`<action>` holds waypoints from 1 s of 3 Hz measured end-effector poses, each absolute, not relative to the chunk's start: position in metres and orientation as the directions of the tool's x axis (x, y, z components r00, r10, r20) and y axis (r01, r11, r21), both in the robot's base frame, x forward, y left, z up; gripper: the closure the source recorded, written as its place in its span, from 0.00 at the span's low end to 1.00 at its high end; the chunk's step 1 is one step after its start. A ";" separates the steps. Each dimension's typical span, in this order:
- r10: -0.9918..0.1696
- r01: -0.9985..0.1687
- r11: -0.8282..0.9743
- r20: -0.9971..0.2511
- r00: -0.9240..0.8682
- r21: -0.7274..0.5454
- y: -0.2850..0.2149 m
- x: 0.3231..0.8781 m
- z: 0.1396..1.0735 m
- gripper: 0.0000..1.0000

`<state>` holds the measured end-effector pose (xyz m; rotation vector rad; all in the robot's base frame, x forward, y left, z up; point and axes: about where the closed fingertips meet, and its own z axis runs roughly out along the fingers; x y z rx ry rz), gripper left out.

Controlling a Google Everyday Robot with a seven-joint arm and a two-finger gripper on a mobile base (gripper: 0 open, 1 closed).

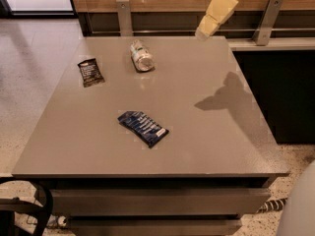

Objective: Place 7up can upright

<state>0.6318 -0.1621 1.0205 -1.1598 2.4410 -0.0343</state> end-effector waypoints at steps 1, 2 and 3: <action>-0.670 -0.676 0.719 -0.418 -0.614 -0.160 -0.141 0.644 1.016 0.00; -0.617 -0.633 0.761 -0.461 -0.638 -0.143 -0.112 0.649 1.018 0.00; -0.559 -0.591 0.798 -0.507 -0.656 -0.116 -0.095 0.649 1.017 0.00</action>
Offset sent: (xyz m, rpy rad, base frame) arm 0.0132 0.0833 0.0010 0.1554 -0.0478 -0.2028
